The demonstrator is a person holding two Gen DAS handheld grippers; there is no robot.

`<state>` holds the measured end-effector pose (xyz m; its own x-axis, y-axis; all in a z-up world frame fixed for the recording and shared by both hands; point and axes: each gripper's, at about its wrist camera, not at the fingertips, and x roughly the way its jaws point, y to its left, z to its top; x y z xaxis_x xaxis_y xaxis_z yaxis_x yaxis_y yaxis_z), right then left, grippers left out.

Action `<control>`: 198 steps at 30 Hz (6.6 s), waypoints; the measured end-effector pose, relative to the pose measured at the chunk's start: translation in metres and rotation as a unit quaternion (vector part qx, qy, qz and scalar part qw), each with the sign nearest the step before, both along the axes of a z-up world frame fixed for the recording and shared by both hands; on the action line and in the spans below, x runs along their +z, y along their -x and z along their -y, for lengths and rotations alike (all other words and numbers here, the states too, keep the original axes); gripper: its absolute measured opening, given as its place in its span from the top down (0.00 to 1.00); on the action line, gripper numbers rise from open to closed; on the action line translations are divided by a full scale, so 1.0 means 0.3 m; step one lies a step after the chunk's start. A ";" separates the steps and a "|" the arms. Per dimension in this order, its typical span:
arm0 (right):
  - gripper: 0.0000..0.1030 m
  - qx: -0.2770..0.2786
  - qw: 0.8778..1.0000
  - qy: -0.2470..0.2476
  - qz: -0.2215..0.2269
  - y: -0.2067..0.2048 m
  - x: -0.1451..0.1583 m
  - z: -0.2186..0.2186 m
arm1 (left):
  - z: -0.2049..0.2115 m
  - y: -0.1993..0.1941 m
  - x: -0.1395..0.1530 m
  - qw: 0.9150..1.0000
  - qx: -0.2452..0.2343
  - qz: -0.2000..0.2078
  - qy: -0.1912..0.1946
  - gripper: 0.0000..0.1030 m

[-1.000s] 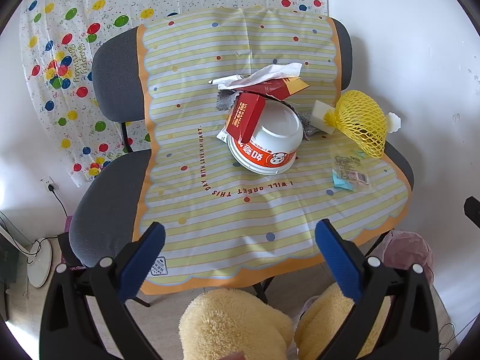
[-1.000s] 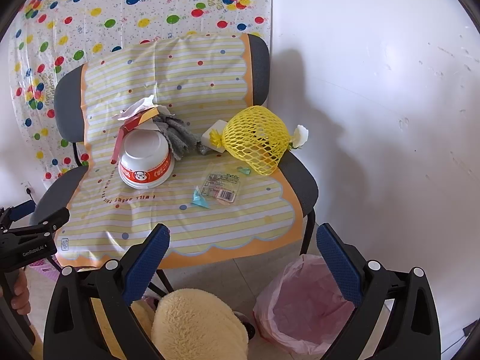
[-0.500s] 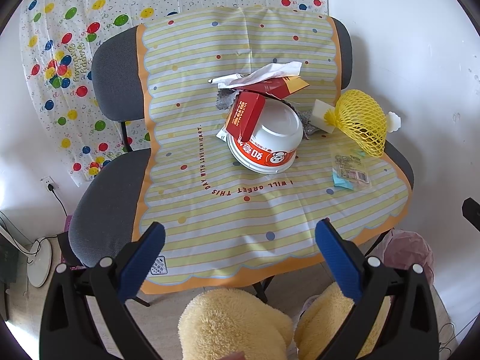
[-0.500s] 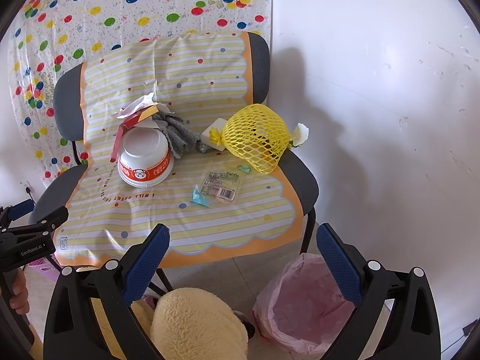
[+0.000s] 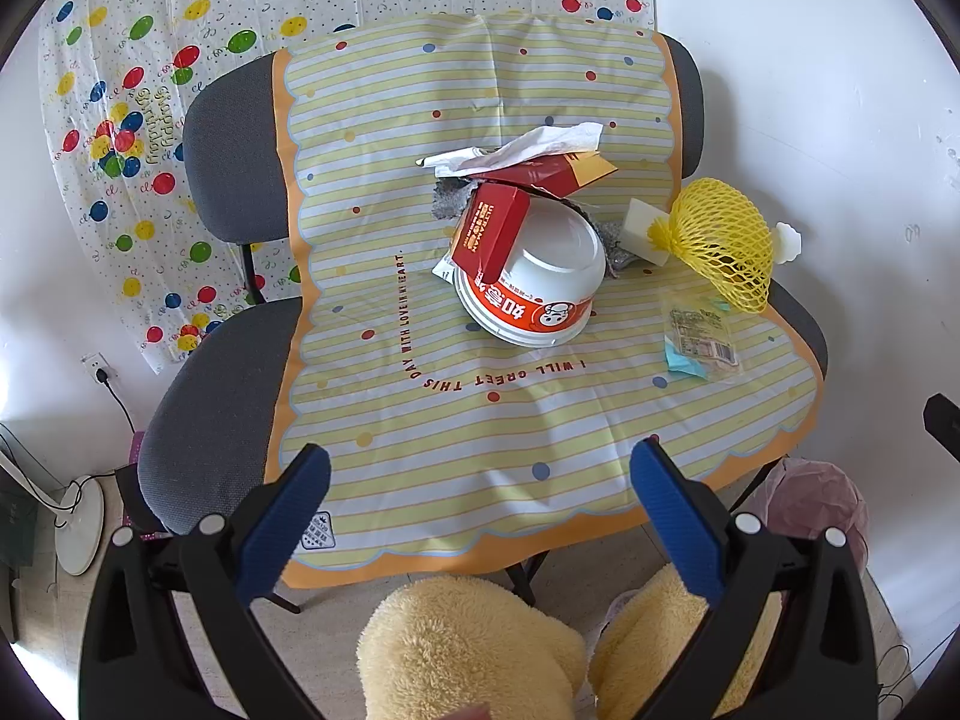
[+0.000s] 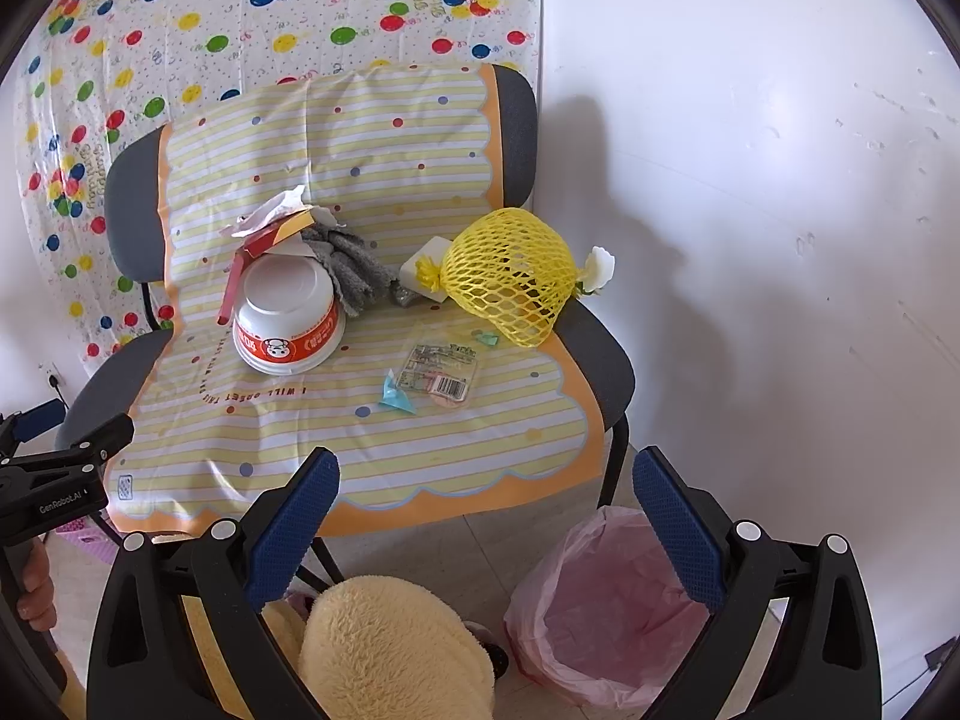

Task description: Collect trash

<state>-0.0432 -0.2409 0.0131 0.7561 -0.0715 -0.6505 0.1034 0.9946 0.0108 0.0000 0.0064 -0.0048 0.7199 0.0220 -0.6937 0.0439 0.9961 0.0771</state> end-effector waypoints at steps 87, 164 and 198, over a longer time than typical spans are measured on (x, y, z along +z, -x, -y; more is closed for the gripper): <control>0.10 0.061 0.991 0.115 -0.037 -1.129 -0.362 -0.034 | -0.040 -0.582 -0.258 0.998 0.028 -0.059 0.013 0.05; 0.90 0.012 0.995 -0.090 -0.051 0.048 -0.327 0.399 | 0.642 -0.152 -0.176 0.950 -0.297 -0.032 0.091 0.96; 0.40 -0.115 0.983 -0.119 -0.082 0.185 -0.523 0.631 | 0.807 0.027 -0.315 0.922 -0.365 -0.108 0.072 0.94</control>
<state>-0.0988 -0.4301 -0.1439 0.6213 -0.0589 -0.7814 0.3445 0.9162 0.2049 -0.0081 -0.2357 -0.0993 0.3519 -0.5164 -0.7807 0.7052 0.6948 -0.1417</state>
